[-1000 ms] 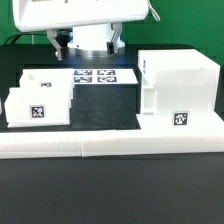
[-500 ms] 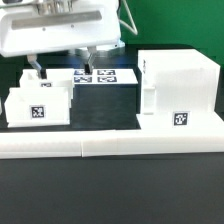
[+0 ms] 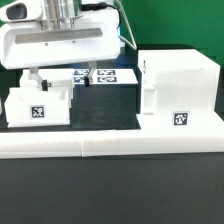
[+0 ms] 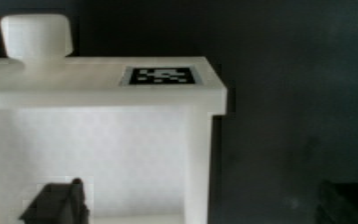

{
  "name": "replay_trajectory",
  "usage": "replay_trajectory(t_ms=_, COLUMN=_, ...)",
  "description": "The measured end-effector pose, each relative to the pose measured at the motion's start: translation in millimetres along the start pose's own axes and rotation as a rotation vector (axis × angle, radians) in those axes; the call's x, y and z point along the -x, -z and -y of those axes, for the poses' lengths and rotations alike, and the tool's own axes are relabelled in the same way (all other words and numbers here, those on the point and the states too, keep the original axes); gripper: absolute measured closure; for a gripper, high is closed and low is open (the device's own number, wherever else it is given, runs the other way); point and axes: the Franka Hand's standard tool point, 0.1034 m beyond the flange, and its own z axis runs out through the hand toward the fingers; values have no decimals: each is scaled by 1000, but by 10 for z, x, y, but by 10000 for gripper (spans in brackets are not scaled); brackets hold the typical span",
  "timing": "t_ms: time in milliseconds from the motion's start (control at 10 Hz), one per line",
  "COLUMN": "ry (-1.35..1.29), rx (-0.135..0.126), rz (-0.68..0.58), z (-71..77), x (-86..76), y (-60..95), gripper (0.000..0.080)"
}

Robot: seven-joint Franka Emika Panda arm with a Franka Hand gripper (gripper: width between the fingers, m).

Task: Assemble drawer

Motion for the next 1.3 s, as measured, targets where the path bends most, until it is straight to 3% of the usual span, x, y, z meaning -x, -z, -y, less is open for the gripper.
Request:
replay_trajectory(t_ms=300, ry=2, rx=1, rz=-3, z=-5, x=-28, y=0, gripper=150)
replay_trajectory(t_ms=800, ry=2, rx=42, rz=-1, z=-97, x=98, y=-341, gripper=150)
replay_trajectory(t_ms=1300, ry=5, rx=56, rz=-13, z=-74, x=138, y=-385, gripper=177)
